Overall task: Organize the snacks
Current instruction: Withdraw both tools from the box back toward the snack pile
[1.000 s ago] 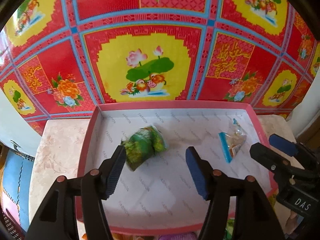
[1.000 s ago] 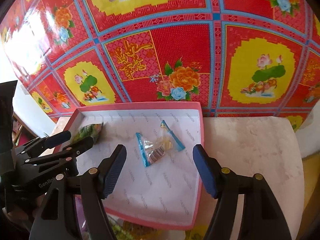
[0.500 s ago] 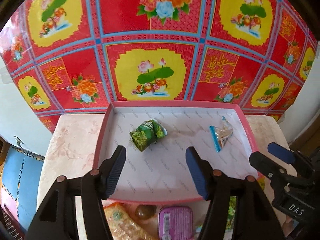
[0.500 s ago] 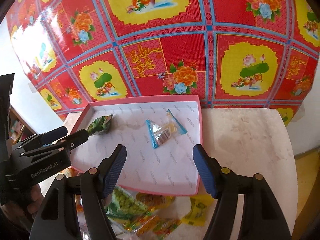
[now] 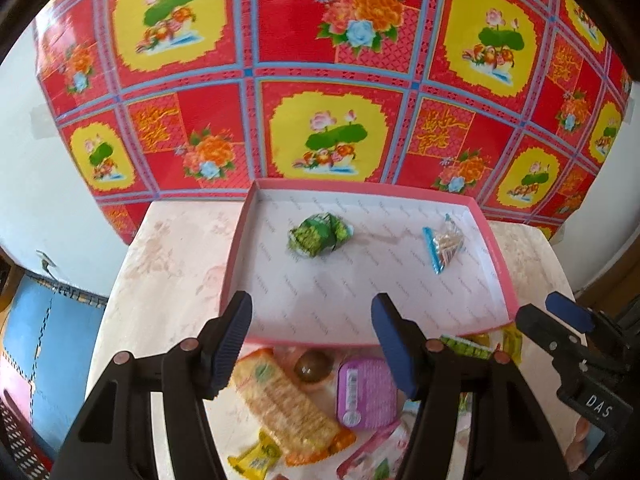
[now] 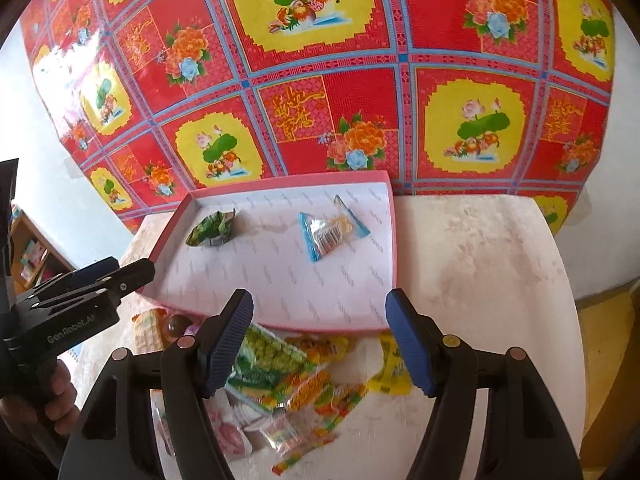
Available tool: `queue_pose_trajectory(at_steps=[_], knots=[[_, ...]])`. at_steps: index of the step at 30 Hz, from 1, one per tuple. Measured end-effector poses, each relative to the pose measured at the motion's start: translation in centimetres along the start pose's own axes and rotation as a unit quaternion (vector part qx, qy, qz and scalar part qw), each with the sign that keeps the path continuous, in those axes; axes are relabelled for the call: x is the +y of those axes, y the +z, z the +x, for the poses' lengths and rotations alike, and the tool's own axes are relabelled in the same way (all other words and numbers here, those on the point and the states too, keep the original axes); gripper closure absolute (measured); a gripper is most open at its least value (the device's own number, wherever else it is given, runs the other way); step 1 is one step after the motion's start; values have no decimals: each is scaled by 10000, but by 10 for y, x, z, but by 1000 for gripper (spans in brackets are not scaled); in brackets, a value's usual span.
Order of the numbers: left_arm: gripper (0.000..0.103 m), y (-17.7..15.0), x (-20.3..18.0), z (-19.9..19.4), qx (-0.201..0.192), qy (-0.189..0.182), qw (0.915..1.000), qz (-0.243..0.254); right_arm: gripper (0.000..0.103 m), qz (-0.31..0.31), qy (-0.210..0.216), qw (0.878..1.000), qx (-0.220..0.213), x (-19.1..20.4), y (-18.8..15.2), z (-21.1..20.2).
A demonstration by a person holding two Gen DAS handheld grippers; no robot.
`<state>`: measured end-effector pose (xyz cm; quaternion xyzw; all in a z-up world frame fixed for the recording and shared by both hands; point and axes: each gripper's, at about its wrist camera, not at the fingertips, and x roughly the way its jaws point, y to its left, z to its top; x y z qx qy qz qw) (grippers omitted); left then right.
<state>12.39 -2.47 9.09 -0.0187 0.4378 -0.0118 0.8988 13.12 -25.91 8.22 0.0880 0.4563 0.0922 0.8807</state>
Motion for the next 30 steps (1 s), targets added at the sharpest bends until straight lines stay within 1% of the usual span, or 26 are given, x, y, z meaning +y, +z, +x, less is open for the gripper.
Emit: queue_pose_trajectory(at_steps=[8, 15, 21, 25, 30], knots=[[37, -19, 20, -6, 93, 87, 9998, -164, 33, 47, -4, 9999, 97, -1, -17, -7], [37, -38, 40, -5, 282, 137, 9989, -359, 33, 69, -5, 9997, 218, -3, -31, -10], [37, -55, 51, -5, 414, 230, 9983, -352, 33, 66, -18, 9994, 345, -3, -43, -11], [37, -65, 58, -5, 521, 206, 9978, -340, 33, 40, -12, 9991, 433, -2, -51, -10], [37, -80, 60, -9, 564, 39, 9981, -251, 33, 71, 29, 9985, 551, -4, -62, -10]])
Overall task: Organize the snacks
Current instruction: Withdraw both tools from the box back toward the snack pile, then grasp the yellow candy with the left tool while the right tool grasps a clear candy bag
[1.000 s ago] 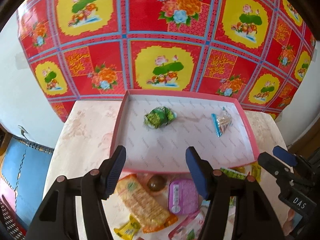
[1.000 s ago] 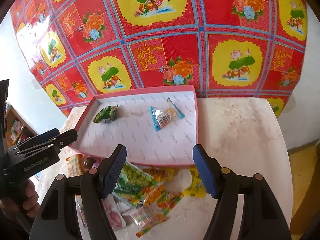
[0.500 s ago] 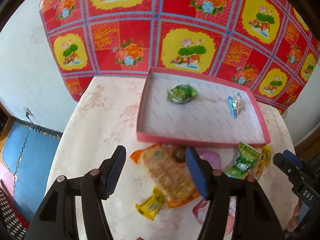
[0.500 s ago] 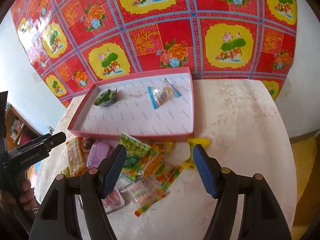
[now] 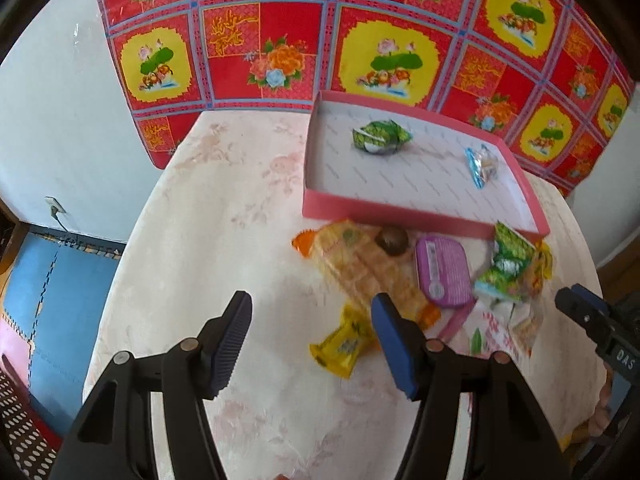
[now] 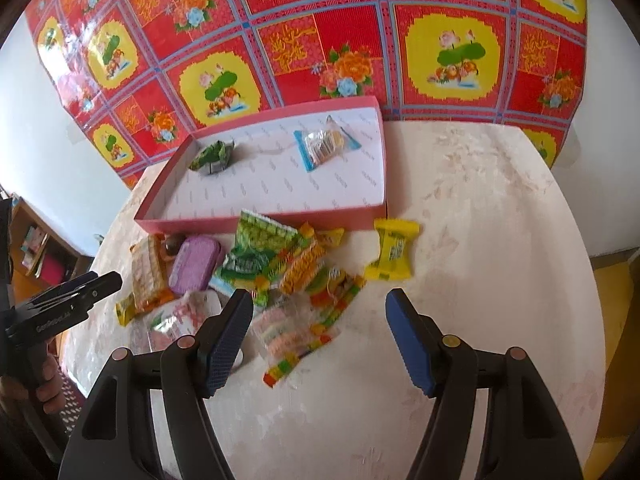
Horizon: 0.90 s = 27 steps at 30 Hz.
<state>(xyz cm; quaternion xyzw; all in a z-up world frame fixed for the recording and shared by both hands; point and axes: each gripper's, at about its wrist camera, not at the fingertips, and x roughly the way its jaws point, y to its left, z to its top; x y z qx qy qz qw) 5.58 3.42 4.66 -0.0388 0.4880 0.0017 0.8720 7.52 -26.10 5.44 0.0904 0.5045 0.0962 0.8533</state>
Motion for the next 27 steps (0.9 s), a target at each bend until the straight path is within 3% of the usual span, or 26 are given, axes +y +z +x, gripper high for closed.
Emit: queue_pose_trajectory(at_steps=[15, 24, 26, 27], knots=[[38, -21, -15, 17, 97, -248, 9986, 449, 33, 74, 23, 9995, 311, -3, -15, 15], [53, -25, -17, 21, -14, -432, 9973, 601, 33, 77, 56, 9989, 465, 4, -16, 21], [58, -26, -15, 19, -59, -445, 9970, 629, 33, 71, 71, 9987, 506, 7, -17, 22], [68, -27, -14, 18, -79, -419, 9971, 638, 34, 74, 98, 9985, 528, 9, -17, 23]])
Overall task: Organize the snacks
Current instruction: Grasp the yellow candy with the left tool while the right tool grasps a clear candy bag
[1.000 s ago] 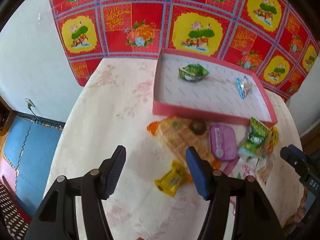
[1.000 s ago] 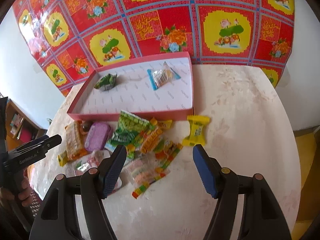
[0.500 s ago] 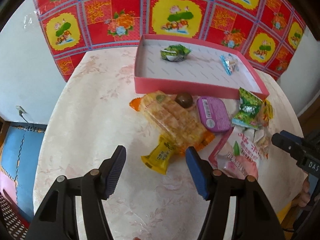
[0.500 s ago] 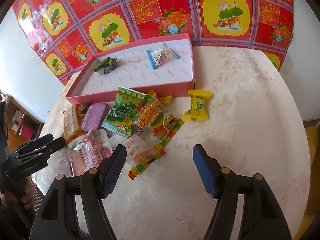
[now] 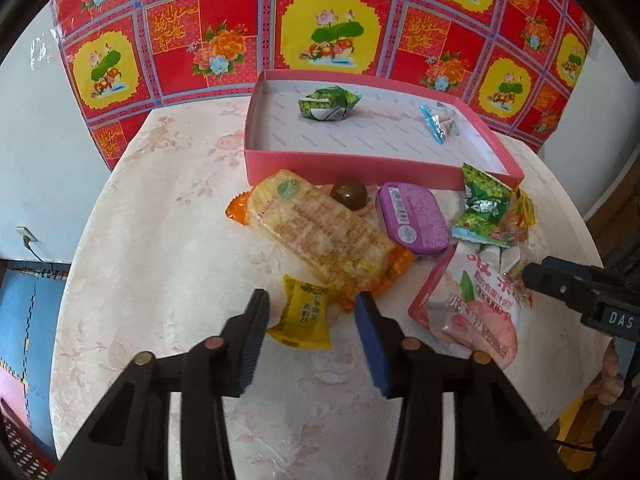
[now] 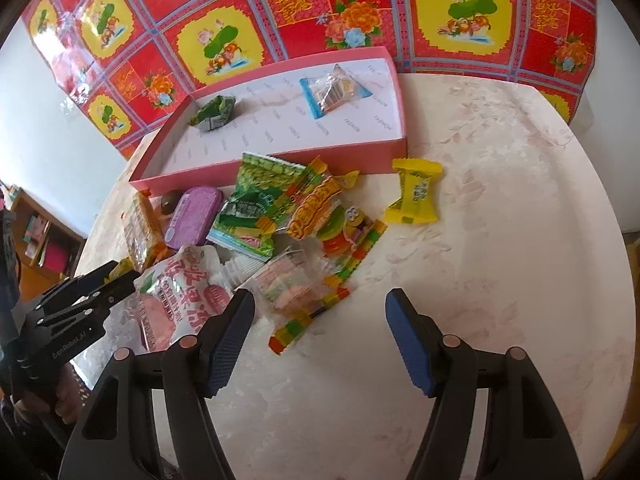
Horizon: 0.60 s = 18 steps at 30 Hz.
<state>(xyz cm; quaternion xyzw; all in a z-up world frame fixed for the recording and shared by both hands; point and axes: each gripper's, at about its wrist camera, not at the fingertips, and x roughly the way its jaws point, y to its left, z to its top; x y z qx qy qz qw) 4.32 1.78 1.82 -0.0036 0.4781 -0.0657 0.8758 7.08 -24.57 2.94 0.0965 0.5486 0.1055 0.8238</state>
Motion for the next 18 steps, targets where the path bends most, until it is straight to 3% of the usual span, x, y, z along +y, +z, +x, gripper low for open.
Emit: queue_pose_trajectory(at_steps=[1, 5, 18], knots=[[72, -1, 1, 0, 10, 23, 10000, -14, 35, -5, 13, 10000, 20, 1, 0, 1], [72, -3, 11, 1, 21, -85, 9997, -208, 35, -102, -41, 9999, 9, 6, 0, 2], [72, -7, 1, 2, -101, 159, 9998, 15, 36, -372, -371, 9986, -110, 17, -3, 9]])
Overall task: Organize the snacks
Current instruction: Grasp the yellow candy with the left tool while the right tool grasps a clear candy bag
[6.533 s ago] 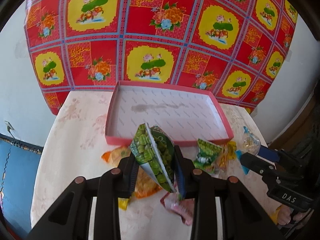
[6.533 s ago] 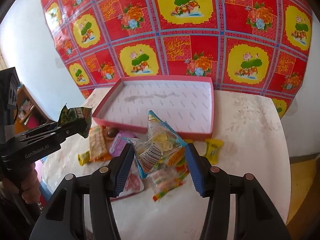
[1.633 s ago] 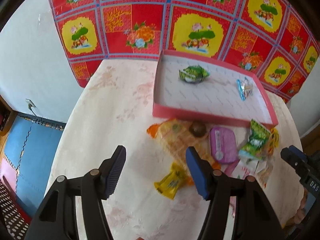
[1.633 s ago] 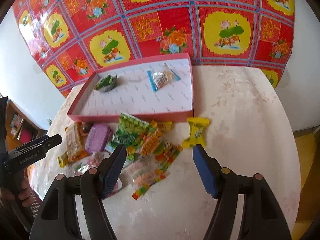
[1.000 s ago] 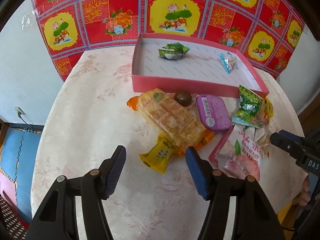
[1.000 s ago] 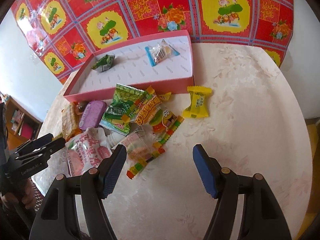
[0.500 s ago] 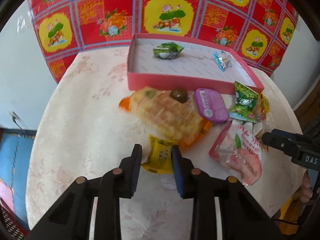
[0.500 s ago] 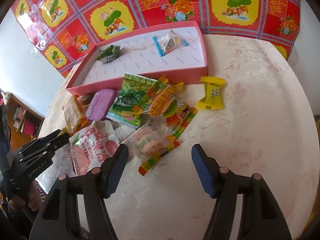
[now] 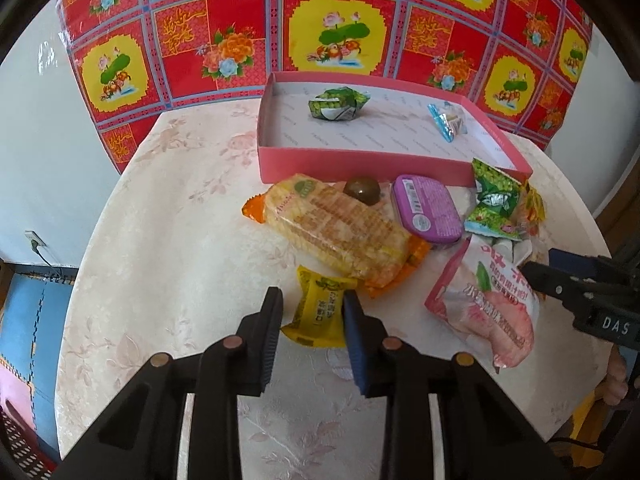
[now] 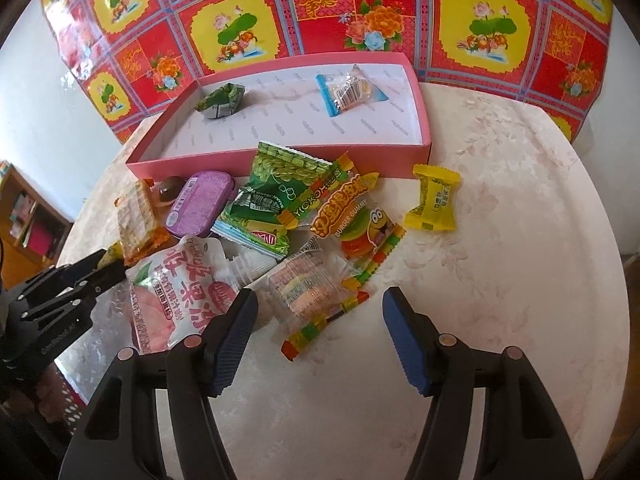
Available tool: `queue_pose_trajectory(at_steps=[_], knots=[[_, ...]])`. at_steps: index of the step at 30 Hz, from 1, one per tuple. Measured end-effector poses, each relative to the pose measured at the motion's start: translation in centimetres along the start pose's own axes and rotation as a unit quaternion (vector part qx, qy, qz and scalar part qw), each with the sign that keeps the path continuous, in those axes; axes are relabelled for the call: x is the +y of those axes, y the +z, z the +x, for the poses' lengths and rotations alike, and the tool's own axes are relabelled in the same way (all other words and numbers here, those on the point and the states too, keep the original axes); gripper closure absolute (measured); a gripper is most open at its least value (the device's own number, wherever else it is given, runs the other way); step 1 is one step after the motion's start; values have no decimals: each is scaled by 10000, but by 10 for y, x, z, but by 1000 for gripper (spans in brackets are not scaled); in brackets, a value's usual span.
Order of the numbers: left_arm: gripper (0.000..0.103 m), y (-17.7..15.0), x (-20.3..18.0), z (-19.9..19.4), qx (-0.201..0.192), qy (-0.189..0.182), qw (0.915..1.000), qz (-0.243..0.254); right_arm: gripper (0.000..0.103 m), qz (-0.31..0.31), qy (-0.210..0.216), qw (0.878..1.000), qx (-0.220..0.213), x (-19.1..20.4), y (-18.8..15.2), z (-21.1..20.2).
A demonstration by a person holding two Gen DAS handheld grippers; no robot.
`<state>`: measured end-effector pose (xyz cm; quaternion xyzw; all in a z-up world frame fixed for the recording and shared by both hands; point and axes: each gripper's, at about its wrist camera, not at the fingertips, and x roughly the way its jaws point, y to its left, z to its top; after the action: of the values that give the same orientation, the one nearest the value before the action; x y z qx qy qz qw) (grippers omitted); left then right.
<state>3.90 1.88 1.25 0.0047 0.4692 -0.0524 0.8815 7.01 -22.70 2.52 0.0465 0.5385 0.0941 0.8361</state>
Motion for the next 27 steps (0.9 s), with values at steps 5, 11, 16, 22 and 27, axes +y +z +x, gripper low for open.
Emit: queue_pose_trajectory(at_steps=[5, 11, 16, 22, 27], knots=[[72, 0, 1, 0, -35, -11, 10000, -35, 38, 217, 177, 9996, 31, -3, 2, -1], [72, -2, 4, -2, -37, -59, 10000, -60, 54, 380, 313, 9988, -18, -6, 0, -3], [72, -3, 8, -7, -55, -161, 9997, -155, 64, 415, 463, 9981, -20, -5, -5, -7], [72, -1, 10, -19, -170, -198, 9994, -229, 65, 373, 476, 9982, -11, -9, -18, -16], [72, 0, 11, -28, -246, -279, 9989, -288, 65, 334, 508, 9981, -120, -12, -24, -27]])
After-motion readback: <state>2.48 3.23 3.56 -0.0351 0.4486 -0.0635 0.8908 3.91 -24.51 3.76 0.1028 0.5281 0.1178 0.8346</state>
